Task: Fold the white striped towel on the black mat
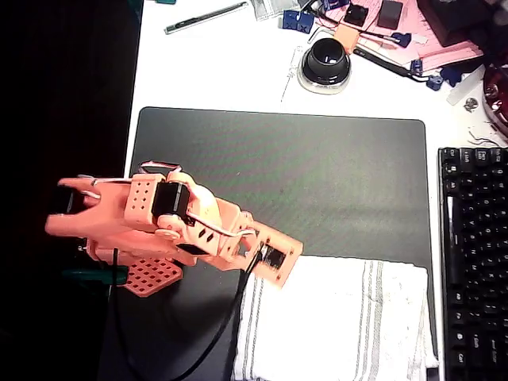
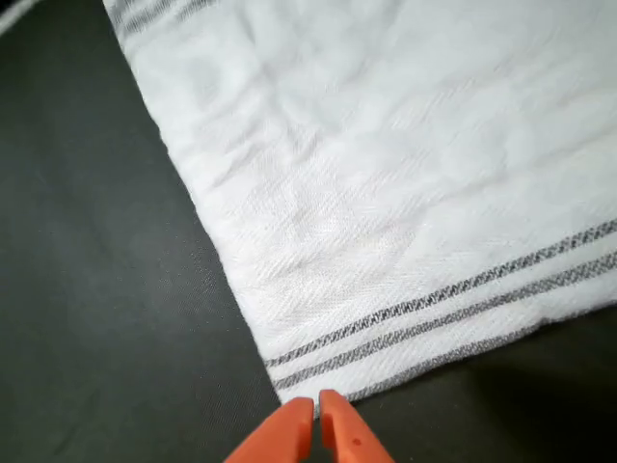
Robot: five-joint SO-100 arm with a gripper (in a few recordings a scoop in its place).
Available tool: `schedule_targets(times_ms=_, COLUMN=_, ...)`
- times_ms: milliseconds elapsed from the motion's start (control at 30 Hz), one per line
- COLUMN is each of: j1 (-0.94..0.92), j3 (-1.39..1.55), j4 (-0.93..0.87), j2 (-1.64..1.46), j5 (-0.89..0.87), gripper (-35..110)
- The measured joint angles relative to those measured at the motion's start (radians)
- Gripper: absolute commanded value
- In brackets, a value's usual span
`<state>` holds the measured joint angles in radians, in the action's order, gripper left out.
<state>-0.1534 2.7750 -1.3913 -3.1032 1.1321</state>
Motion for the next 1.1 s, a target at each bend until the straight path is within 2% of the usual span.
schedule_targets(times_ms=300, j1=-0.245, j3=-0.037, j4=0.118, j2=0.193, j5=-0.043, gripper=4)
schedule_targets(times_ms=567, j1=-0.495, j3=-0.028, j4=0.242, j2=0.356, j5=-0.04, gripper=17)
schedule_targets(times_ms=700, j1=-0.546, j3=0.011, j4=0.318, j2=0.422, j5=-0.052, gripper=20)
schedule_targets(times_ms=867, j1=-0.571, j3=0.121, j4=0.518, j2=0.551, j5=-0.058, gripper=25)
schedule_targets(times_ms=1100, j1=-0.532, j3=0.176, j4=0.712, j2=0.646, j5=-0.123, gripper=15)
